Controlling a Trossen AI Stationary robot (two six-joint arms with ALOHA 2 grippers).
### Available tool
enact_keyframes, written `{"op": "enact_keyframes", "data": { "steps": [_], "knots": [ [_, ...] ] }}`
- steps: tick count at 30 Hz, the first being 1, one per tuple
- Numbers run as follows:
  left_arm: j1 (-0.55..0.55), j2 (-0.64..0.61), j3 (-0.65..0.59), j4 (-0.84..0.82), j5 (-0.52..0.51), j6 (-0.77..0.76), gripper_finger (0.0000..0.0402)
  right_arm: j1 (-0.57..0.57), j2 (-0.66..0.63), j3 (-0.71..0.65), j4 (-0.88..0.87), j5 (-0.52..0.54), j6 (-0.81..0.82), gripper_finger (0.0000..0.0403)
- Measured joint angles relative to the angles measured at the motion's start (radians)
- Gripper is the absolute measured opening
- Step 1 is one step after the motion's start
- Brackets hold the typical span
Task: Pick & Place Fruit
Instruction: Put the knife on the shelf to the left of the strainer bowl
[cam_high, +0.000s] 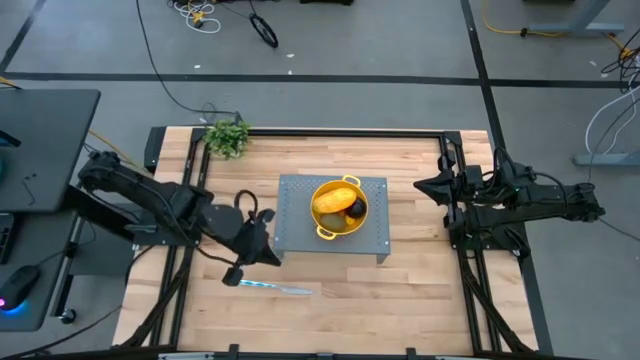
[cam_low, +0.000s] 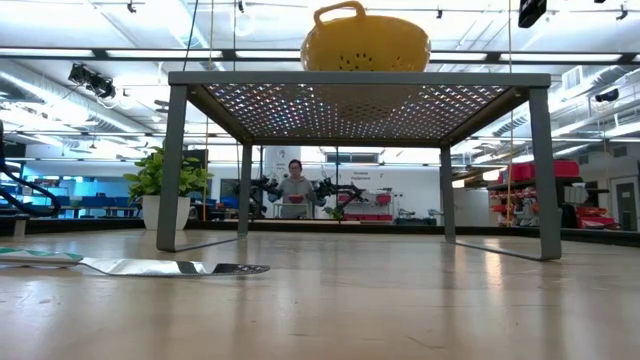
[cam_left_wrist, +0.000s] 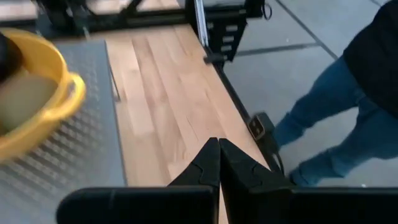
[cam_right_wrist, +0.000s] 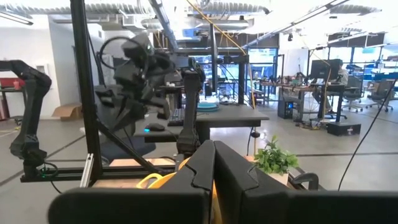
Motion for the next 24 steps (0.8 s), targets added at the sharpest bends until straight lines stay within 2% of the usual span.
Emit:
{"op": "enact_keyframes", "data": {
  "steps": [9, 13, 24],
  "knots": [
    [-0.066, -0.044, -0.101, -0.026, 0.02, -0.048, 0.0001, 0.0, 0.006, 0.0, 0.0, 0.0, 0.0, 0.0015],
    [-0.094, -0.072, -0.114, -0.113, 0.024, -0.066, 0.0001, 0.0, 0.018, 0.0, -0.001, 0.0, 0.023, 0.0015],
    [-0.112, -0.141, -0.117, -0.205, 0.005, -0.054, 0.0001, 0.0, 0.065, 0.0, 0.0, 0.0, 0.027, 0.0015]
  ]
}}
